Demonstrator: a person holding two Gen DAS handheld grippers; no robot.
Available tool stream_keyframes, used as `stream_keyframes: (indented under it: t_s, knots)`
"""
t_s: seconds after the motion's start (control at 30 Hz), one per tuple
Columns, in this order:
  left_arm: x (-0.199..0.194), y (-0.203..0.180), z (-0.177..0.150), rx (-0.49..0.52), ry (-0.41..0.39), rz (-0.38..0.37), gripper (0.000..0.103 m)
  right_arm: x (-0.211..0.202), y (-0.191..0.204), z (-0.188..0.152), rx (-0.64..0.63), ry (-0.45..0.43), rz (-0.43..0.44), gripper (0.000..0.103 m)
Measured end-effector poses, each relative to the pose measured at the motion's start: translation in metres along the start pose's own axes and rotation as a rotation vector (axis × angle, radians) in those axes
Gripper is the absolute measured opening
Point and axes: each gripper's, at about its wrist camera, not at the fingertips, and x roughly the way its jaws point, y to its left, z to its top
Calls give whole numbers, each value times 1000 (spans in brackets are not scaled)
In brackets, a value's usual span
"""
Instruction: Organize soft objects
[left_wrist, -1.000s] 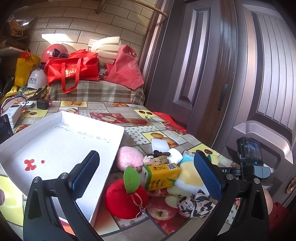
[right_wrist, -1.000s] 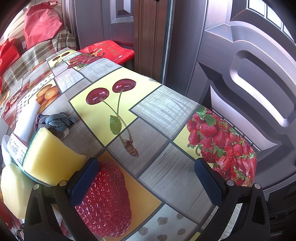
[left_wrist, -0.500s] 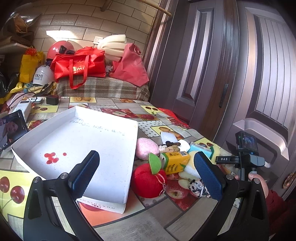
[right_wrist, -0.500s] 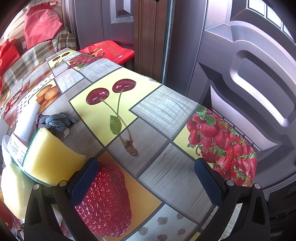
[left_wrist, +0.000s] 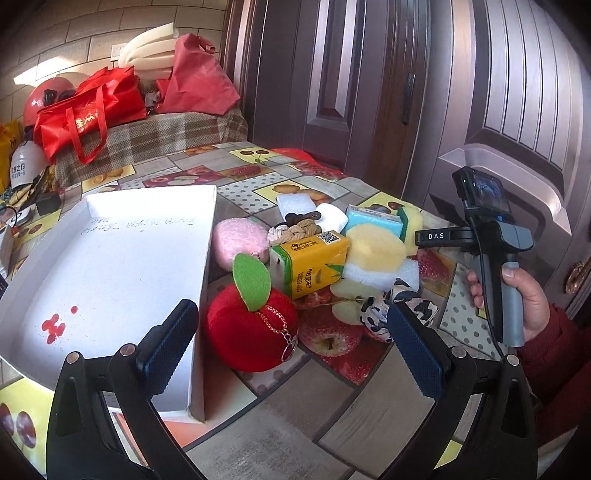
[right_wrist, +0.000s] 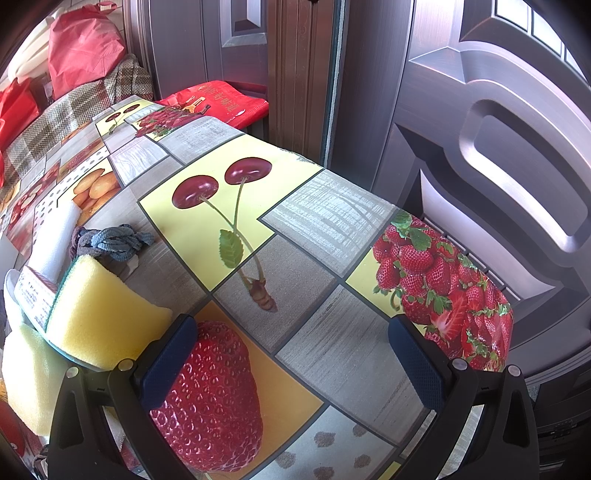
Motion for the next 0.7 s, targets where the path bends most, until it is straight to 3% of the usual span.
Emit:
stream_keyframes:
  t_s: [0.2, 0.3, 0.57, 0.63, 0.7]
  knots:
    - [42, -9, 10, 56, 101, 53, 103, 0, 0, 0, 0, 0, 0, 103]
    - [49, -8, 10, 51, 115, 68, 103, 0, 0, 0, 0, 0, 1, 103]
    - [33, -26, 4, -4, 132, -161, 102, 0, 0, 0, -1, 0, 0, 103]
    - [27, -37, 2, 23, 130, -176, 103, 0, 0, 0, 0, 0, -1, 103]
    - [18, -45, 1, 57, 101, -139, 103, 0, 0, 0, 0, 0, 0, 103]
